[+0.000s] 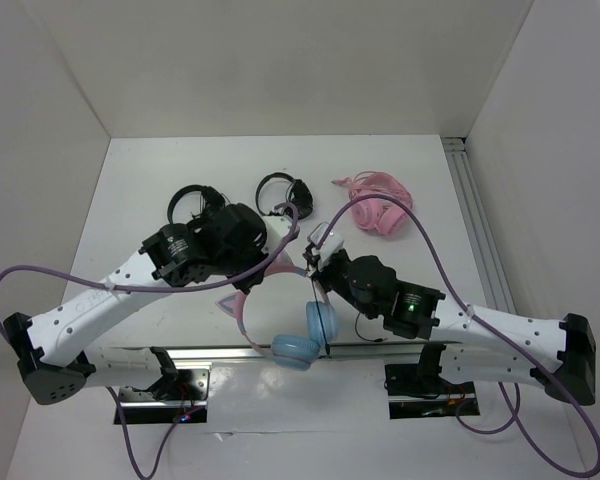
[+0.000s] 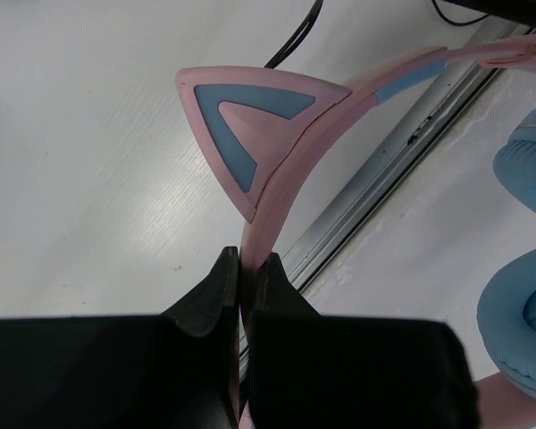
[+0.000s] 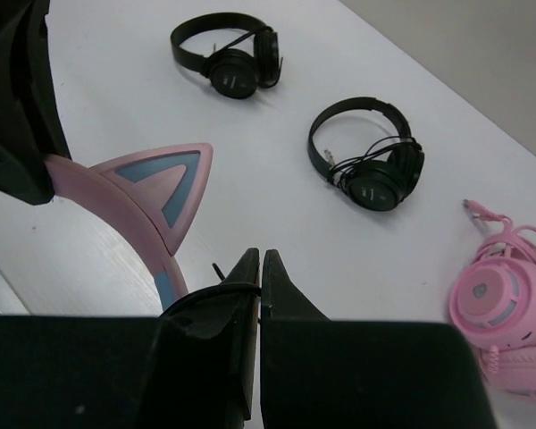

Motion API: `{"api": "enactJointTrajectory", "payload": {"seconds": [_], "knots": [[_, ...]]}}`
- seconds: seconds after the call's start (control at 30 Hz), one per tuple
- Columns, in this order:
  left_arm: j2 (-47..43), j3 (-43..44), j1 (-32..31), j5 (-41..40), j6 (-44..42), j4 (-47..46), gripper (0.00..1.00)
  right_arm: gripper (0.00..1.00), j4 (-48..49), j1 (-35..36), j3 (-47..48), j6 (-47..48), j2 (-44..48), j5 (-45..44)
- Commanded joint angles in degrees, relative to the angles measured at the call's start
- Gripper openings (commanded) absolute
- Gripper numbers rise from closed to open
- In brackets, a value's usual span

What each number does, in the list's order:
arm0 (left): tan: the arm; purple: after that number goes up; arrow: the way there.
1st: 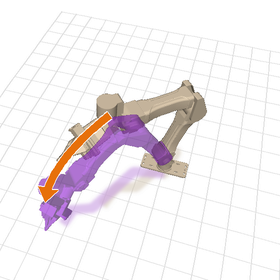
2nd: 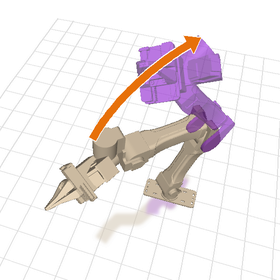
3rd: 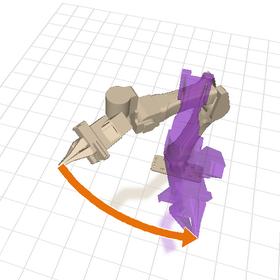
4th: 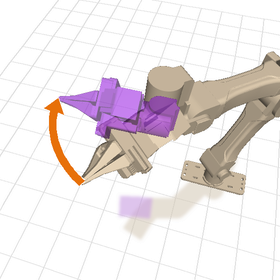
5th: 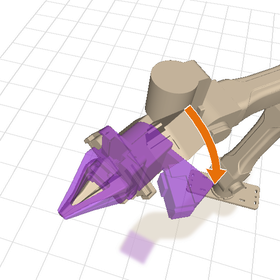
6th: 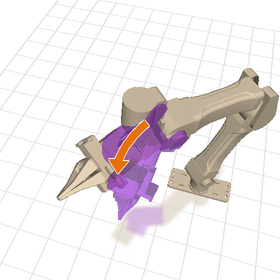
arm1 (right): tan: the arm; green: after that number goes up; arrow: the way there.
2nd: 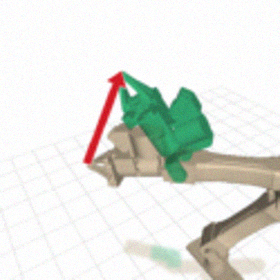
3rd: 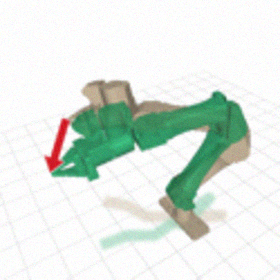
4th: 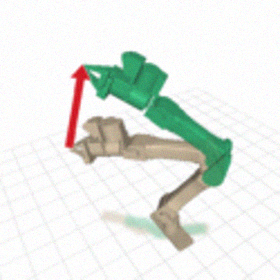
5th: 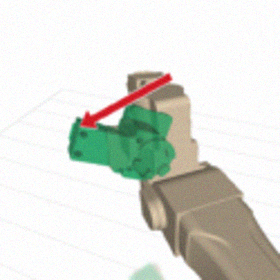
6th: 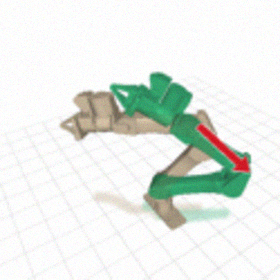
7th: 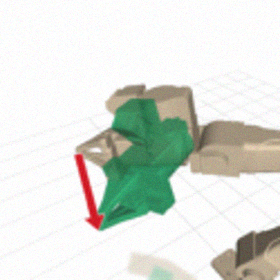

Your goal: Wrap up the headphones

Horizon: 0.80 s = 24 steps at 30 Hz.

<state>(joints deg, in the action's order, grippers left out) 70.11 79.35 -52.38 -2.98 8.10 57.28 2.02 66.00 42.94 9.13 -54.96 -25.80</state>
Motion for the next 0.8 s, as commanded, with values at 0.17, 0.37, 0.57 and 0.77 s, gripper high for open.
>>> {"api": "enactJointTrajectory", "payload": {"seconds": [0.17,0.37,0.57,0.77], "knots": [[-6.73,3.27,-0.88,11.24,-2.3,-6.56,0.0,0.0,-3.34,-0.52,1.19,1.07,-2.96,3.65],[-11.22,2.13,-0.88,15.28,-4.75,-7.79,0.0,0.0,-1.49,-4.91,0.13,1.07,-4.1,13.73],[-13.33,2.12,-1.41,14.67,-4.76,-7.79,0.0,0.0,0.61,-10.62,0.38,1.07,-6.82,21.92],[-13.86,3.35,-1.41,11.35,-3.7,-10.24,0.0,0.0,3.32,-12.38,0.93,1.07,-12.09,31.76]]}}
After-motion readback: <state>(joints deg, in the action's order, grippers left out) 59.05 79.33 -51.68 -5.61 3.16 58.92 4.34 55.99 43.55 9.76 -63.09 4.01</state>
